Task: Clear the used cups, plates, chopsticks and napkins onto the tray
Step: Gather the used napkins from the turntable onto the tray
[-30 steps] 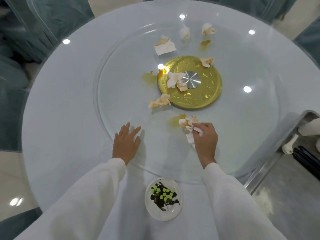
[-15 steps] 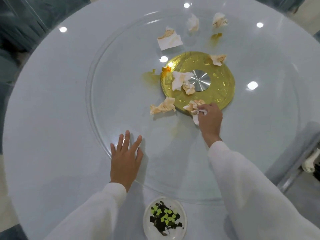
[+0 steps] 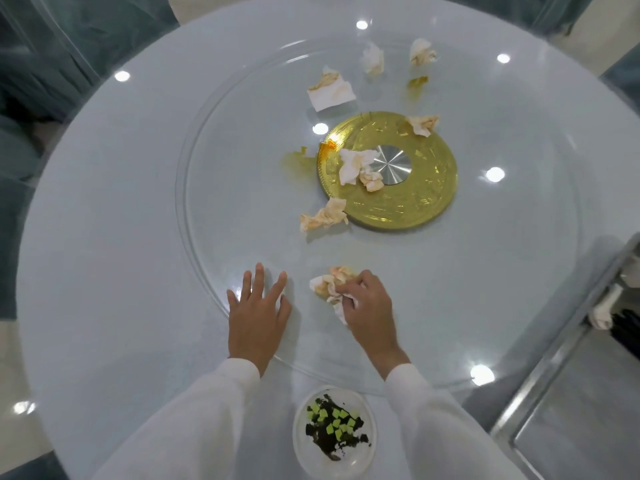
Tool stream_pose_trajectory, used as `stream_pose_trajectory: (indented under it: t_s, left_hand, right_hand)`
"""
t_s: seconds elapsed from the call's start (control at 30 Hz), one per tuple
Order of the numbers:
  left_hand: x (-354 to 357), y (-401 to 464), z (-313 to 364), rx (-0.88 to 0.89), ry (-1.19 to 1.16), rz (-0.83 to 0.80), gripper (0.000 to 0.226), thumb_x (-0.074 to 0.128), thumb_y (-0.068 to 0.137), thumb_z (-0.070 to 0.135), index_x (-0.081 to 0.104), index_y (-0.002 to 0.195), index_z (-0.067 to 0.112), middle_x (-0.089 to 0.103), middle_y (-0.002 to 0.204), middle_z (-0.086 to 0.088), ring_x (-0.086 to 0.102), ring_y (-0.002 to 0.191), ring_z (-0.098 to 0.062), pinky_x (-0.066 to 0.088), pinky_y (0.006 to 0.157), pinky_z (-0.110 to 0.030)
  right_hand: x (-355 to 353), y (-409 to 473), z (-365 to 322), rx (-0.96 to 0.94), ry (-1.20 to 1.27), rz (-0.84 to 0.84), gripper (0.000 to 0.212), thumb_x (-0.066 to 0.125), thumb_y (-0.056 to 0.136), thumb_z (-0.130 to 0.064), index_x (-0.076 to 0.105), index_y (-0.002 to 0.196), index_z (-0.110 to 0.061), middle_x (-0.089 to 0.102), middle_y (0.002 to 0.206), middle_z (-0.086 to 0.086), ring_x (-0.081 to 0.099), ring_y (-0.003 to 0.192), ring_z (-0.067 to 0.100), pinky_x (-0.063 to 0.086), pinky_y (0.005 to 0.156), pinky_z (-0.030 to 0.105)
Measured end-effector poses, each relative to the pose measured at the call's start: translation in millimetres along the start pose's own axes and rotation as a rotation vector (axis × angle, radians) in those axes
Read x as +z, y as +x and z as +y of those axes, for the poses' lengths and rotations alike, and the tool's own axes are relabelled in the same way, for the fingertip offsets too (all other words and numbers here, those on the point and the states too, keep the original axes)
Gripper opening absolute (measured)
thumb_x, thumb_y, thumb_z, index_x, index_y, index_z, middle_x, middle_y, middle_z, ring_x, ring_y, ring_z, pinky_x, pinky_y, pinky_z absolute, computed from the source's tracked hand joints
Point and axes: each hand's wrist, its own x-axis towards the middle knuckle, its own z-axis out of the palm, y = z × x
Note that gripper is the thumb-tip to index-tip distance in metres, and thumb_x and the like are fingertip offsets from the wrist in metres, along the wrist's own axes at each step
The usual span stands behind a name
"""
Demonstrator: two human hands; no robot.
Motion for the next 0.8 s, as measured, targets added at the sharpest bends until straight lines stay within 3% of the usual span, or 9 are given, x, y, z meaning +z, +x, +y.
stream_pose_trajectory:
  t_s: [0.1, 0.27, 0.4, 0.6, 0.8]
  left_hand:
    - [0.1, -2.6, 0.2, 0.015, 0.013, -0.001, 0.053, 0.033, 0.112, 0.043, 0.029, 0.164, 0.037, 0.013, 0.175, -0.01, 0.014, 0.161, -0.033, 0.021, 0.125, -0.059]
    - [2.1, -6.1, 7.0, 0.011, 0.013, -0.055, 0.057, 0.029, 0.111, 0.05, 0.019, 0.166, 0.04, 0.004, 0.177, -0.008, 0.006, 0.163, -0.031, 0.017, 0.127, -0.058]
    - [0.3, -9.1, 8.0, 0.01, -0.026, -0.076, 0.057, 0.033, 0.111, 0.048, 0.02, 0.166, 0.04, 0.003, 0.177, -0.007, 0.003, 0.163, -0.031, 0.015, 0.127, -0.059]
    - [-7.5, -7.3, 26.9, -0.043, 0.04, -0.119, 0.055, 0.028, 0.11, 0.044, 0.022, 0.164, 0.034, 0.006, 0.175, -0.014, 0.009, 0.161, -0.036, 0.026, 0.123, -0.061]
    - [-14.7, -11.3, 30.0, -0.046, 0.04, -0.129, 0.054, 0.03, 0.11, 0.038, 0.023, 0.164, 0.035, 0.008, 0.175, -0.013, 0.011, 0.161, -0.035, 0.029, 0.122, -0.059]
  right_hand:
    - [-7.6, 21.7, 12.3, -0.052, -0.053, -0.018, 0.025, 0.076, 0.073, 0.013, 0.08, 0.083, -0.01, 0.06, 0.083, 0.012, 0.062, 0.077, 0.034, 0.049, 0.065, 0.036]
    - [-29.8, 106.9, 44.9, 0.204, -0.096, 0.11, 0.026, 0.064, 0.087, 0.008, 0.081, 0.102, -0.005, 0.063, 0.101, 0.023, 0.063, 0.092, 0.042, 0.047, 0.079, 0.041]
    - [-48.6, 155.8, 72.5, 0.369, -0.109, 0.192, 0.034, 0.057, 0.091, 0.003, 0.078, 0.114, -0.01, 0.062, 0.116, 0.019, 0.062, 0.107, 0.038, 0.039, 0.084, 0.028]
    - [-26.2, 112.4, 47.8, 0.343, -0.09, 0.219, 0.028, 0.059, 0.089, 0.006, 0.077, 0.108, -0.003, 0.062, 0.111, 0.02, 0.059, 0.105, 0.04, 0.043, 0.084, 0.036]
    - [-6.2, 23.5, 8.9, 0.133, -0.068, 0.112, 0.027, 0.066, 0.082, 0.012, 0.078, 0.1, -0.005, 0.065, 0.102, 0.014, 0.057, 0.092, 0.034, 0.046, 0.078, 0.038]
